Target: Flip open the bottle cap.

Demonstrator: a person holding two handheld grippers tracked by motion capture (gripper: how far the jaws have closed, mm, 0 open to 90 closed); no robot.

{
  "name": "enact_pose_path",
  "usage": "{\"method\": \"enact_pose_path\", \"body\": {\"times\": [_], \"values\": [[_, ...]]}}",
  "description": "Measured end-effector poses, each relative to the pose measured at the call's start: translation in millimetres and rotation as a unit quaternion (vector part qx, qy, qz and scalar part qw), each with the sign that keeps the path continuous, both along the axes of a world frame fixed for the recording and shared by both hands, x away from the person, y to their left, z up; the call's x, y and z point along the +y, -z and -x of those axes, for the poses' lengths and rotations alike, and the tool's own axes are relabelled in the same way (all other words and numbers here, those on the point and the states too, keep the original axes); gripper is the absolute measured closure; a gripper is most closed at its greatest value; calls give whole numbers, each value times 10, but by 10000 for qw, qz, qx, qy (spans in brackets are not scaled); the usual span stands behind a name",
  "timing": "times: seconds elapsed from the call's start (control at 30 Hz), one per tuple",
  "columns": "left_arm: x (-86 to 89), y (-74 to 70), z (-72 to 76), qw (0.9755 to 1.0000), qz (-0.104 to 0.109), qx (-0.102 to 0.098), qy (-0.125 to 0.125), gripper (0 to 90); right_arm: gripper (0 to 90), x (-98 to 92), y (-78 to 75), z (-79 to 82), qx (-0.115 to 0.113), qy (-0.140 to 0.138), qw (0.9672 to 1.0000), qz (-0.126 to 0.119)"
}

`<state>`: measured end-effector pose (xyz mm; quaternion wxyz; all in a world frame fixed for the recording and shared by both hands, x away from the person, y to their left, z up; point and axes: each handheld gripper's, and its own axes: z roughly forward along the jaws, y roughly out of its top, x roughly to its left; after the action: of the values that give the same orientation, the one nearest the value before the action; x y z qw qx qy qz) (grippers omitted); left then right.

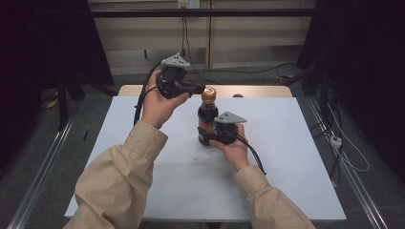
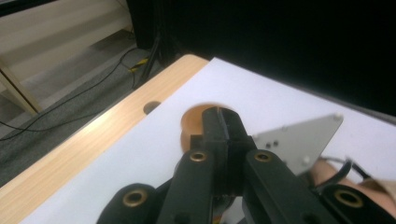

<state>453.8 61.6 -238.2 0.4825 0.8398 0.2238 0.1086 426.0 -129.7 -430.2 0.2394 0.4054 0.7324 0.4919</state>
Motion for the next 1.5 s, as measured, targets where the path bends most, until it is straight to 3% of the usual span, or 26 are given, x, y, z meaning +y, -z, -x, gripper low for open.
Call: {"method": "enact_pose_path", "body": {"times": [0.4, 0.7, 1.5], "values": [[104, 211, -29, 9997, 88, 213, -101, 900, 312, -3, 5, -4, 6, -12, 10000, -24], [28, 254, -45, 9996, -28, 289, -76, 900, 311, -7, 11, -6, 1, -20, 10000, -38], [10, 251, -66, 9993, 128, 333, -97, 900, 310, -16, 24, -6, -1, 1, 10000, -92]]}}
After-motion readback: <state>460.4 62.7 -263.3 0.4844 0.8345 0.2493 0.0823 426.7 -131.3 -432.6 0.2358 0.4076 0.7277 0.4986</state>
